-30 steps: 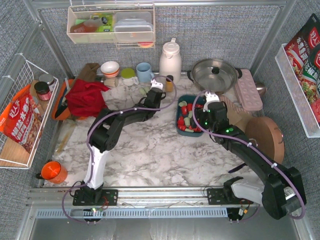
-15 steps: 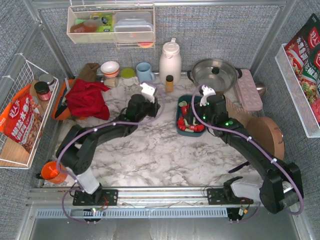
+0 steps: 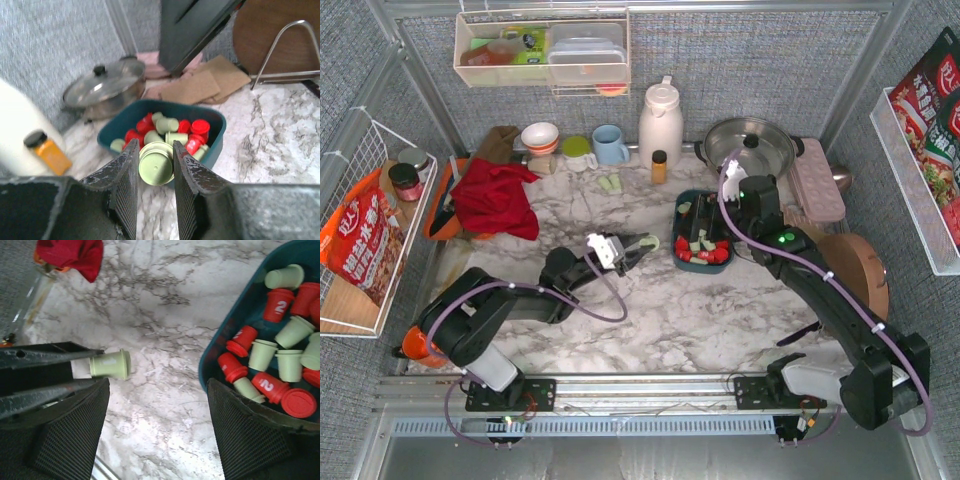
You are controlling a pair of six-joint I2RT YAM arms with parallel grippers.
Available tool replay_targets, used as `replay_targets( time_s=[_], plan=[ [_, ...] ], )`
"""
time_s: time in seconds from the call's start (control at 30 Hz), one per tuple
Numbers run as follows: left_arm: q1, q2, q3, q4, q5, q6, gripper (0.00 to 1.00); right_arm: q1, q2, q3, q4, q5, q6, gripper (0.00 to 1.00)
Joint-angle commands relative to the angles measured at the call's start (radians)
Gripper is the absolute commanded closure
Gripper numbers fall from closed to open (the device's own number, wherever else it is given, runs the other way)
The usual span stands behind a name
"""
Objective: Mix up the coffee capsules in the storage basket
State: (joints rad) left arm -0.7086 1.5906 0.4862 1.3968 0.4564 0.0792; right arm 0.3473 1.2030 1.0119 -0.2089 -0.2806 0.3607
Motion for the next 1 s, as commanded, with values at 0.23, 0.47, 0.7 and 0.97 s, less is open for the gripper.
replay_targets(
  time_s=[0.23,0.47,0.7,0.97],
  plan=[
    [-0.049,0.024,0.014,0.239,0.099,0.164,0.74,0.018,0.003,-0.008,0.126,-0.262,0.108,0.18],
    [-0.064,0.032,0.018,0.239,0.097,0.165,0.74,0.041,0.001,-0.053,0.193,-0.275,0.141,0.18],
    [-0.074,0.031,0.020,0.239,0.095,0.159,0.73,0.057,0.038,-0.061,0.219,-0.280,0.153,0.21],
    [-0.080,0.038,0.020,0.239,0.084,0.152,0.74,0.077,0.061,-0.062,0.217,-0.285,0.143,0.31]
  ],
)
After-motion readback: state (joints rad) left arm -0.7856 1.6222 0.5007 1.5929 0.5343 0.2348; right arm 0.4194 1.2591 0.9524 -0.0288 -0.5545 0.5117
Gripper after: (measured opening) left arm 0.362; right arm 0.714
